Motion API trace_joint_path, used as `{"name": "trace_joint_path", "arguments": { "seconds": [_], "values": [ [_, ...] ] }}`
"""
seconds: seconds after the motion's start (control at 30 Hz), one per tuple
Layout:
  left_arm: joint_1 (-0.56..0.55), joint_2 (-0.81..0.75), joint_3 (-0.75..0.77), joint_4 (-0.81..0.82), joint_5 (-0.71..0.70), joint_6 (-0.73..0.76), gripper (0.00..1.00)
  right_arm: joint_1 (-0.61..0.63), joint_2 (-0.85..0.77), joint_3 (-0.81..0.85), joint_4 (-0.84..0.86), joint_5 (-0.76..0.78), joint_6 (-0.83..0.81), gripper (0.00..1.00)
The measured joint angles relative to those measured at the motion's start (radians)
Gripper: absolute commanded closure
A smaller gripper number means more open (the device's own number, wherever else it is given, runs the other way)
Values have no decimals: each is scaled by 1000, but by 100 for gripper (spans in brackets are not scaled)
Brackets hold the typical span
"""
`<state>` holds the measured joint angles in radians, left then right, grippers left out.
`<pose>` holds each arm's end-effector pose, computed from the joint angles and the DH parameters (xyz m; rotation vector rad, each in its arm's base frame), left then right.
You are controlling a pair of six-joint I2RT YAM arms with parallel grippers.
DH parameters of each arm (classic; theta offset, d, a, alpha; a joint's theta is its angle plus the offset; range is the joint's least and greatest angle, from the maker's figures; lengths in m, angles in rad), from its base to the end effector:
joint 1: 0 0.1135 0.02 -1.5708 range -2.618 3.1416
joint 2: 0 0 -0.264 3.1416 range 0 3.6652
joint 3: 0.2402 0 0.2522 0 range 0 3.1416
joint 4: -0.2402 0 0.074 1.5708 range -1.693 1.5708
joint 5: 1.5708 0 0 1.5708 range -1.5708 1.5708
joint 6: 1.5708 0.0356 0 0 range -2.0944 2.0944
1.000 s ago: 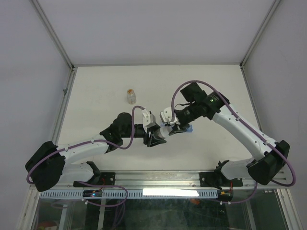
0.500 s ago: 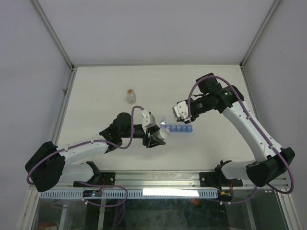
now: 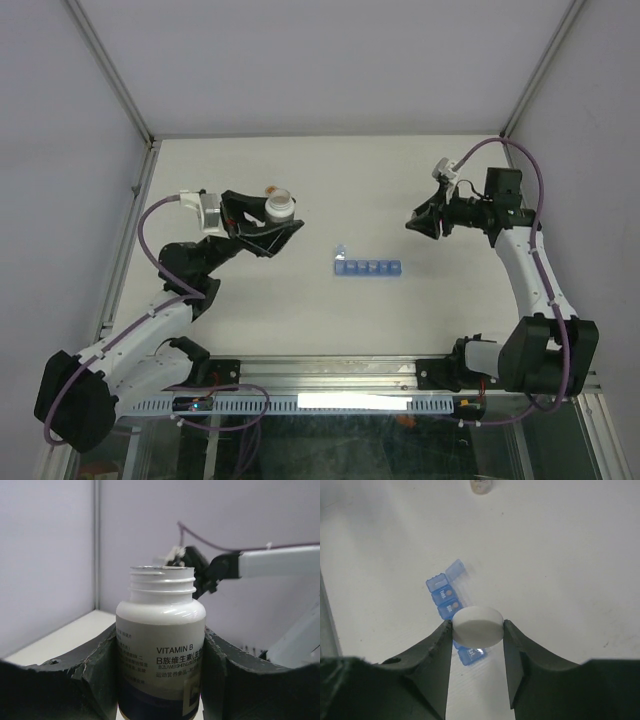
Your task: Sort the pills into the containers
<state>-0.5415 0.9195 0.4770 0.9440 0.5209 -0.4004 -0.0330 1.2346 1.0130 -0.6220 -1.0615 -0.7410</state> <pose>0.1614 -0.1177 0.3232 0.5738 1.0669 -1.1088 0.2467 0.0230 0.2992 -1.1021 1.7055 0.7925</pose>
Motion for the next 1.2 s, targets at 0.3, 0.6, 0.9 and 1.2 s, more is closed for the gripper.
{"name": "trace_joint_path", "arguments": {
  "seconds": [0.3, 0.6, 0.9, 1.2],
  "values": [
    [-175, -111, 50, -16, -82, 73, 100, -94, 31, -19, 161, 49, 175, 100],
    [-96, -55, 78, -246, 5, 113, 100, -117, 133, -21, 132, 140, 126, 100],
    [-108, 135, 83, -582, 58, 419, 100, -126, 378, 10, 72, 327, 17, 99],
    [-120, 304, 262, -929, 3, 630, 100, -81, 490, 10, 94, 561, 33, 71]
  ]
}}
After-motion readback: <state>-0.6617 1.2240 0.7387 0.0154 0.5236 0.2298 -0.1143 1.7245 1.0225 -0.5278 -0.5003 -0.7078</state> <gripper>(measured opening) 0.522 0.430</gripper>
